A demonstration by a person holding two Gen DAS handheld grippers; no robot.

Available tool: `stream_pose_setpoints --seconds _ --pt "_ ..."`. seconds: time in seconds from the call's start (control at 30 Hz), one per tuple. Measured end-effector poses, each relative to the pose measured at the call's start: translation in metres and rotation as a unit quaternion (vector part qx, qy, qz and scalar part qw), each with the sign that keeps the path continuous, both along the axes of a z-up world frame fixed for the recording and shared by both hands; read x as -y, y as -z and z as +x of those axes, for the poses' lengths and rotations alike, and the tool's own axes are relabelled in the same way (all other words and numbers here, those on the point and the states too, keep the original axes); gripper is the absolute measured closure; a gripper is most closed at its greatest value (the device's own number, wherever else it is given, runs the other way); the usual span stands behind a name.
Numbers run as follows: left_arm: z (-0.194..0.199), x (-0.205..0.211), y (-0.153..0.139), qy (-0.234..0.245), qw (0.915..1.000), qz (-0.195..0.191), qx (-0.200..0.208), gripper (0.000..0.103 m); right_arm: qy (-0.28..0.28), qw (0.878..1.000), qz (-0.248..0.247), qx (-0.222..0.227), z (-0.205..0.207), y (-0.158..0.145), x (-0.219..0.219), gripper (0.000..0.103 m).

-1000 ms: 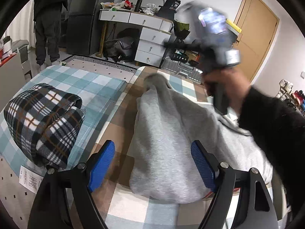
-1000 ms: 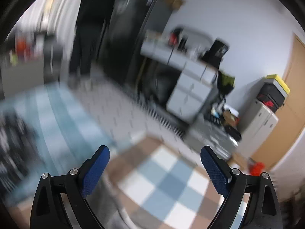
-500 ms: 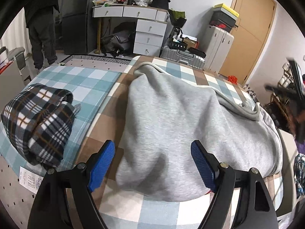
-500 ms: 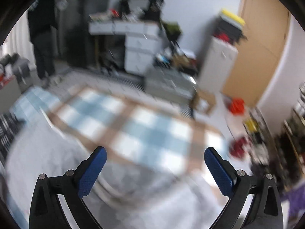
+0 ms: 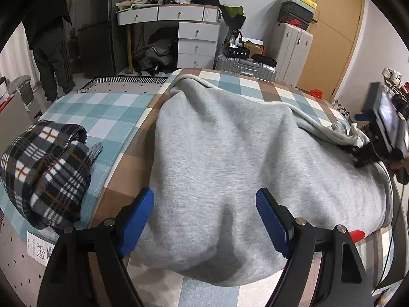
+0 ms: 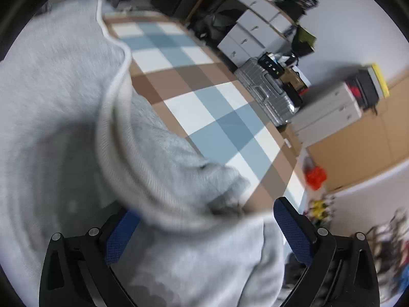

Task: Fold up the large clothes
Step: 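Pull the hood across the folded hoodie with the right gripper, then grasp the end of the folded grey hoodie with the left gripper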

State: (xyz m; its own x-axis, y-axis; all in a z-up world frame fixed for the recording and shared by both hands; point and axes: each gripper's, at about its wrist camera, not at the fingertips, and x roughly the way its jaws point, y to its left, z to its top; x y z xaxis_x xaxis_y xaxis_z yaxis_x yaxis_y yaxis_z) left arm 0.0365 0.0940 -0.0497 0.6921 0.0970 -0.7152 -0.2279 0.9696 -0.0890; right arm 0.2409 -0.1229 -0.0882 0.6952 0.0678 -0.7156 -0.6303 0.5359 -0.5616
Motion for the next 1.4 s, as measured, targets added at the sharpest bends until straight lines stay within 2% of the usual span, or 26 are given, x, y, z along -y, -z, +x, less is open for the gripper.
stream_pose_setpoints --seconds 0.03,0.13,0.27,0.33,0.4,0.5,0.6,0.7,0.73,0.77,0.87,0.9,0.97,1.03,1.1,1.2,1.23,1.27,1.3,1.37,1.4 --pt "-0.001 0.000 -0.001 0.002 1.0000 -0.001 0.002 0.024 0.017 1.000 0.020 -0.006 0.013 -0.004 0.000 0.001" --pt "-0.001 0.000 0.000 0.007 0.9999 0.007 0.002 0.024 0.082 0.995 0.063 0.014 0.051 -0.014 0.009 0.002" --pt "0.002 0.000 0.003 0.008 0.9999 0.004 -0.007 0.024 0.196 0.977 0.078 0.028 0.099 -0.019 0.028 0.015" --pt "0.002 0.000 0.003 0.008 0.9999 0.003 -0.007 0.024 0.228 0.969 0.085 0.030 0.106 -0.023 0.038 0.015" --pt "0.002 0.000 0.003 0.007 0.9999 0.005 -0.006 0.024 0.260 0.960 0.092 0.052 0.108 -0.032 0.052 0.015" --pt "0.001 0.000 0.003 0.007 1.0000 0.002 -0.005 0.024 0.285 0.948 0.134 0.054 0.099 -0.053 0.081 0.013" --pt "0.000 0.001 0.002 0.005 1.0000 0.004 -0.003 0.024 0.279 0.938 0.207 -0.010 0.077 -0.064 0.111 0.013" --pt "0.000 0.001 0.001 0.003 1.0000 0.004 -0.001 0.024 0.276 0.924 0.260 -0.051 0.031 -0.067 0.141 0.012" --pt "0.000 0.000 0.002 0.004 1.0000 0.005 0.001 0.024 0.281 0.915 0.280 -0.067 0.019 -0.065 0.151 0.009" --pt "0.001 0.000 0.002 0.003 1.0000 0.003 0.000 0.024 0.290 0.900 0.310 -0.096 0.001 -0.060 0.168 0.009" --pt "0.003 -0.002 0.005 0.005 0.9999 -0.005 -0.007 0.024 0.284 0.877 0.350 -0.164 -0.042 -0.042 0.190 0.009" --pt "0.004 -0.004 0.006 0.004 0.9999 -0.010 -0.011 0.024 0.267 0.879 0.349 -0.186 -0.057 -0.034 0.193 0.009" --pt "0.007 -0.012 0.010 0.014 0.9989 -0.037 -0.025 0.024 0.255 0.894 0.320 -0.181 -0.085 -0.022 0.195 0.009" --pt "0.010 -0.024 0.015 0.024 0.9947 -0.088 -0.046 0.024 0.257 0.891 0.322 -0.189 -0.102 -0.012 0.200 0.009" --pt "0.008 -0.037 0.016 0.005 0.9928 -0.110 -0.048 0.024 0.264 0.868 0.359 -0.220 -0.111 0.001 0.209 0.009" --pt "0.002 -0.055 0.016 -0.034 0.9936 -0.097 -0.048 0.024 0.278 0.830 0.408 -0.261 -0.116 0.018 0.218 0.008" --pt "-0.001 -0.059 0.017 -0.035 0.9924 -0.108 -0.048 0.024 0.278 0.820 0.421 -0.271 -0.117 0.023 0.219 0.008" --pt "-0.004 -0.065 0.019 -0.033 0.9889 -0.136 -0.048 0.024 0.275 0.807 0.440 -0.283 -0.118 0.028 0.219 0.008" --pt "-0.007 -0.071 0.023 -0.031 0.9845 -0.165 -0.050 0.024 0.266 0.787 0.471 -0.296 -0.118 0.032 0.221 0.008" --pt "-0.014 -0.080 0.031 -0.028 0.9719 -0.230 -0.043 0.024 0.270 0.756 0.515 -0.300 -0.119 0.038 0.227 0.007" --pt "-0.016 -0.085 0.038 -0.022 0.9597 -0.276 -0.049 0.024 0.271 0.750 0.523 -0.300 -0.118 0.039 0.228 0.007"
